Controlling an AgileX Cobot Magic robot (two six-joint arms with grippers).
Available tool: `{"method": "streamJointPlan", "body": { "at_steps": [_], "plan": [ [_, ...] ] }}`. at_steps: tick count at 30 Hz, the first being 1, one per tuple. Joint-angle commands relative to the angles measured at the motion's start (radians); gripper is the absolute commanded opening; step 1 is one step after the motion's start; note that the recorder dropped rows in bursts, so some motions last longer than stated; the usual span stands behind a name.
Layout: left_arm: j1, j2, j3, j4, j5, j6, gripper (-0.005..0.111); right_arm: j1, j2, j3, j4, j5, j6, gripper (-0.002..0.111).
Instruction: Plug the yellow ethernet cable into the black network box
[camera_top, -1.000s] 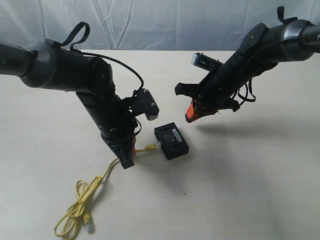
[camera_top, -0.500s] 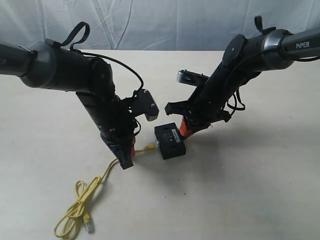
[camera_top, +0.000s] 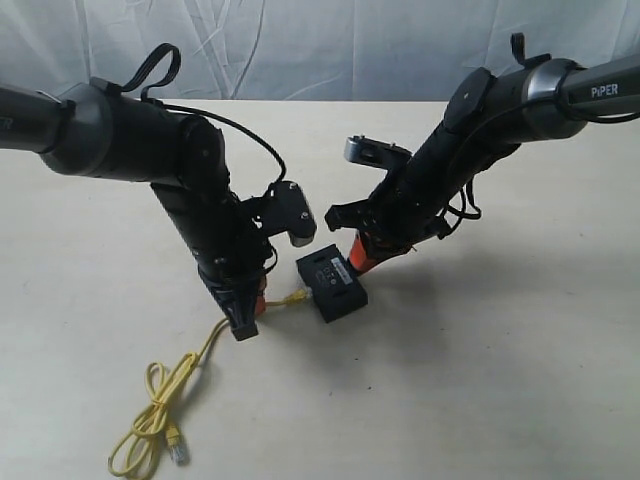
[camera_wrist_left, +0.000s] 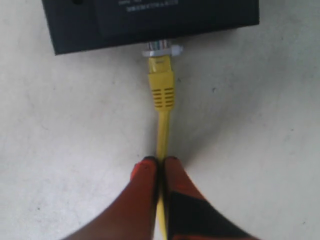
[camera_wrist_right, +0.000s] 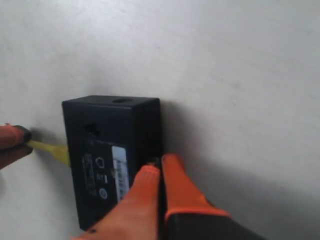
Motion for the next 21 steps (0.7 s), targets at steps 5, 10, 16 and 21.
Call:
{"method": "streamJointPlan", "body": {
  "at_steps": [5,10,16,21],
  "plan": [
    [-0.003,-0.002,-0.009,-0.008,-0.017,0.011,0.000,0.002,0.000,-0.005,0.037,0.022,-0.106,-0.001],
    [-0.003,-0.002,-0.009,-0.042,-0.030,0.011,0.000,0.002,0.000,-0.005,0.109,0.081,-0.106,-0.001],
    [-0.003,-0.002,-0.009,-0.039,-0.030,0.011,0.000,0.002,0.000,-0.005,0.062,0.055,-0.088,-0.001],
    [-0.003,-0.002,-0.009,-0.038,-0.030,0.011,0.000,-0.002,-0.002,-0.005,-0.102,-0.012,0.003,-0.001]
  ]
}}
